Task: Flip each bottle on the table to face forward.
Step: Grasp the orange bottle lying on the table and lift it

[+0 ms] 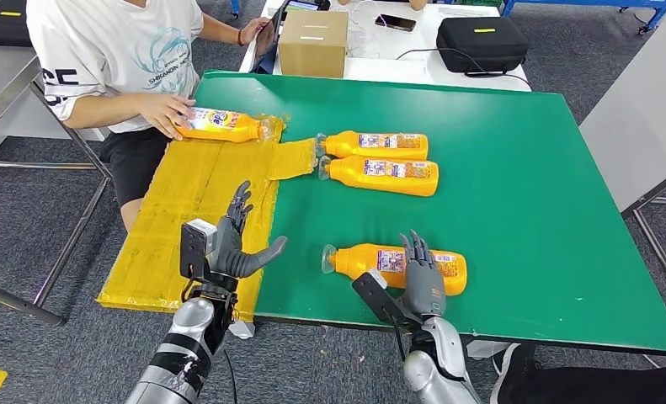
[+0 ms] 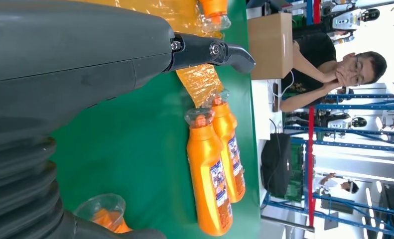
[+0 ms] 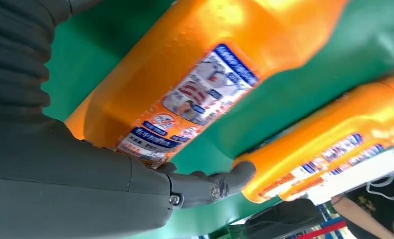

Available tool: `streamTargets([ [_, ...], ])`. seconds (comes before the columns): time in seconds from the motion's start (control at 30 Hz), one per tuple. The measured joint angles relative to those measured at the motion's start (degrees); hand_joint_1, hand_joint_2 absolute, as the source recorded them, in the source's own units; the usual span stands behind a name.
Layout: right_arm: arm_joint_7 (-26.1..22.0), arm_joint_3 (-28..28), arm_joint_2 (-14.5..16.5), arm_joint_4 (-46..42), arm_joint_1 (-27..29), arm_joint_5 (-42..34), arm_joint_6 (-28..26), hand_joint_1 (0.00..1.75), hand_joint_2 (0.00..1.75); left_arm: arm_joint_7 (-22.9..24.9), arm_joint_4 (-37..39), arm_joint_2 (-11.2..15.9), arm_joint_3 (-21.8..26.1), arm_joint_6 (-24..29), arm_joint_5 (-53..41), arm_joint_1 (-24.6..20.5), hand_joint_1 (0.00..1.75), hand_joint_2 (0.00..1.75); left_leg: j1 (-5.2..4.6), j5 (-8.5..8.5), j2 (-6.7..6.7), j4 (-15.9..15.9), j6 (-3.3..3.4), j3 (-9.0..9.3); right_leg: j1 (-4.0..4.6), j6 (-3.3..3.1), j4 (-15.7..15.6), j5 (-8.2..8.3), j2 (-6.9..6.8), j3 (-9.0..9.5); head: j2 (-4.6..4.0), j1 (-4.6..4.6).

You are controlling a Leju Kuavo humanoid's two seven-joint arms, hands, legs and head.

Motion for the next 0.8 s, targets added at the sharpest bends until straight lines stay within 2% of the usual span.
streamTargets([
  [0.4, 3.44, -0.09, -3.06, 0.73, -1.69, 6.80, 3.21, 0.00, 1.75, 0.08, 0.00, 0.00, 1.28, -2.20, 0.13, 0.11, 0.00, 1.75, -0.01, 0.00, 0.00, 0.00, 0.00, 0.00, 0.00, 0.00, 0.00, 0.01, 0.00, 0.02, 0.00, -0.01],
  [0.63, 5.70, 1.13, -4.77, 3.13, -5.79, 9.78, 9.90, 0.00, 1.75, 0.10, 0.00, 0.00, 1.82, -4.23, 0.13, 0.16, 0.00, 1.75, 0.00, 0.01, 0.00, 0.00, 0.01, 0.03, 0.00, 0.01, 0.00, 0.01, 0.00, 0.04, 0.00, -0.02],
  [0.8, 5.97, 1.78, -5.40, 4.39, -7.10, 9.90, 10.33, 0.00, 1.75, 0.10, 0.00, 0.00, 2.26, -4.42, 0.13, 0.22, 0.00, 1.75, -0.01, 0.01, -0.01, 0.00, 0.01, 0.03, 0.00, 0.01, 0.00, 0.02, -0.01, 0.06, 0.00, -0.01],
])
